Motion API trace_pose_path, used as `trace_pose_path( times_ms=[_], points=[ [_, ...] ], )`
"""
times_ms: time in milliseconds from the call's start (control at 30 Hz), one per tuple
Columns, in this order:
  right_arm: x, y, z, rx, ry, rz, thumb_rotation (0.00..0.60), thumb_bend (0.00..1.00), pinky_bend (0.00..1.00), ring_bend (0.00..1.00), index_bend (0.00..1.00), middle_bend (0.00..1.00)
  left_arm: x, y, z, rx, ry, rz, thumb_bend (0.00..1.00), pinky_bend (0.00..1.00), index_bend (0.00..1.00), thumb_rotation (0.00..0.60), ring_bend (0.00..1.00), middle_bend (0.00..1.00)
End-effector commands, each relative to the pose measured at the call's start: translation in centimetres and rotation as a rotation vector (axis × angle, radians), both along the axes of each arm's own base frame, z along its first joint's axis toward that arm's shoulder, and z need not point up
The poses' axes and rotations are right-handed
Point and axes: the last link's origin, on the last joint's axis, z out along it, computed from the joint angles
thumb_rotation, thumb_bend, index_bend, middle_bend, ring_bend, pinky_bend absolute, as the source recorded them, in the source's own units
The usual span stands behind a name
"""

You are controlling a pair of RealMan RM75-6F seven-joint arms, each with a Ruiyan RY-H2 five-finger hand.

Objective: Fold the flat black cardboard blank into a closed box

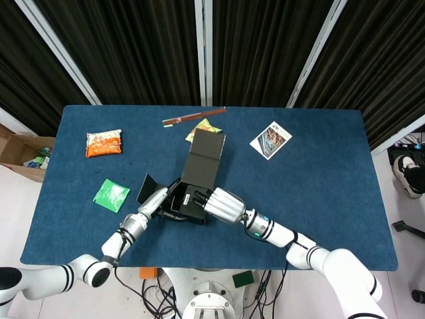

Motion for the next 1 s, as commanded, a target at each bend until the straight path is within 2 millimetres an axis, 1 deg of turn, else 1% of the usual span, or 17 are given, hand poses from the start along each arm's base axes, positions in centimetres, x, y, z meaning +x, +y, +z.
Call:
trace_pose_path(
  times_ms=[33, 200, 300, 333, 433, 533, 600, 800, 1000],
  points=[
    [0.2, 0.0, -0.2, 0.005, 0.012, 0.003, 0.600, 0.15, 1.00, 0.72, 0.43, 0.39, 0.1, 0.0, -0.1, 0.001, 0.003, -0.004, 0.00, 0.78, 0.06, 0.491, 0.62, 0.16],
    [0.1, 0.2, -0.4, 0.022, 0.050, 0.006, 0.600, 0.15, 1.00, 0.72, 0.43, 0.39, 0.1, 0.0, 0.0, 0.024, 0.008, -0.009, 0.00, 0.78, 0.10, 0.492, 0.63, 0.18],
    [0.2, 0.3, -0.1, 0.017, 0.048, 0.011, 0.600, 0.14, 1.00, 0.72, 0.43, 0.38, 0.0, 0.2, 0.0, 0.044, 0.009, 0.000, 0.00, 0.78, 0.18, 0.502, 0.63, 0.23],
    [0.3, 0.4, 0.0, 0.017, 0.034, 0.007, 0.600, 0.14, 1.00, 0.72, 0.43, 0.37, -0.1, 0.2, 0.0, 0.050, 0.010, 0.002, 0.00, 0.78, 0.22, 0.524, 0.64, 0.26],
    [0.5, 0.4, 0.4, 0.016, 0.001, -0.006, 0.600, 0.12, 1.00, 0.72, 0.41, 0.34, -0.2, 0.3, -0.1, 0.067, 0.019, 0.004, 0.00, 0.78, 0.29, 0.584, 0.65, 0.33],
    [0.6, 0.4, 0.6, 0.013, 0.003, -0.009, 0.600, 0.10, 1.00, 0.72, 0.34, 0.30, -0.2, 0.3, -0.2, 0.086, 0.030, -0.004, 0.00, 0.79, 0.33, 0.589, 0.65, 0.37],
    [0.5, 0.3, 0.8, 0.006, 0.007, -0.015, 0.600, 0.09, 1.00, 0.72, 0.32, 0.30, -0.2, 0.3, -0.2, 0.092, 0.031, -0.006, 0.00, 0.79, 0.35, 0.588, 0.65, 0.39],
    [-0.4, 0.2, 0.4, 0.010, 0.069, -0.050, 0.600, 0.09, 1.00, 0.72, 0.32, 0.32, -0.3, 0.3, -0.3, 0.097, 0.037, -0.009, 0.00, 0.79, 0.39, 0.590, 0.66, 0.41],
    [-0.8, 0.3, -0.6, 0.024, 0.134, -0.074, 0.600, 0.08, 1.00, 0.72, 0.33, 0.35, -0.2, 0.3, -0.6, 0.100, 0.024, 0.008, 0.00, 0.79, 0.46, 0.589, 0.67, 0.47]
  ],
)
